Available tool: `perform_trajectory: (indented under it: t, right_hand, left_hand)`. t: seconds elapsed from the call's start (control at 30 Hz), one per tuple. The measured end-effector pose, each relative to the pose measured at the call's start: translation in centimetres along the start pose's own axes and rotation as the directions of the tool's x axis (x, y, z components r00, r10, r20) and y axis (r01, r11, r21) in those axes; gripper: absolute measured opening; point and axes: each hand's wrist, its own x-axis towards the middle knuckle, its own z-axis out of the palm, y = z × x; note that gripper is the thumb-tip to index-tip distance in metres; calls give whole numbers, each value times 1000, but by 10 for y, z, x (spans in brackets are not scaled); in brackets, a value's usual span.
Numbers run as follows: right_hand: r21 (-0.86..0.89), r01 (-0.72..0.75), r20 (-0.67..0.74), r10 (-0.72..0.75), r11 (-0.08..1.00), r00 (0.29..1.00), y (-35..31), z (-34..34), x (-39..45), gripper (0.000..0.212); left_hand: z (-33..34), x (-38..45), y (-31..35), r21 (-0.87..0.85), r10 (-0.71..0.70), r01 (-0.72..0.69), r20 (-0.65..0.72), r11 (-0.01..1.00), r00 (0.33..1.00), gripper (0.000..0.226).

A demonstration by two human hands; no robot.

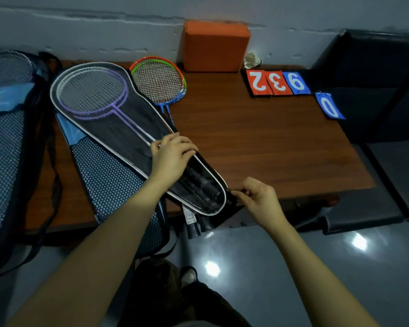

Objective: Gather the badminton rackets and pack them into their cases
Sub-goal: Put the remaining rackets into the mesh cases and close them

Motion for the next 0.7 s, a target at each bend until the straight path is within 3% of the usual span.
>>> perform_trajectory:
  t: [0.1, 0.2, 0.4, 0.47, 0.7]
  right_hand:
    - [-9, 15, 14, -15, 1000, 1000, 6, 1, -11, 13]
    - [-125, 57, 28, -54, 991, 998, 9, 7, -11, 3]
    - [-220, 8, 54, 5, 975, 999, 5, 23, 1, 34]
    - [-289, -2, 82, 27, 957, 996, 1, 35, 15, 45]
    - [-460, 16, 182, 77, 888, 980, -13, 64, 70, 52]
  left_hand:
    - [4, 3, 1, 17, -2, 2, -25, 1000, 1000, 17]
    - [11, 2, 0, 49, -14, 13, 7, 999, 1000, 19]
    - [10, -11, 2, 114, -50, 33, 150, 993, 987, 41]
    - [9, -24, -2, 162, -112, 87, 155, 983, 982, 50]
    - [7, -61, -34, 239, -393, 364, 87, 900, 916, 64]
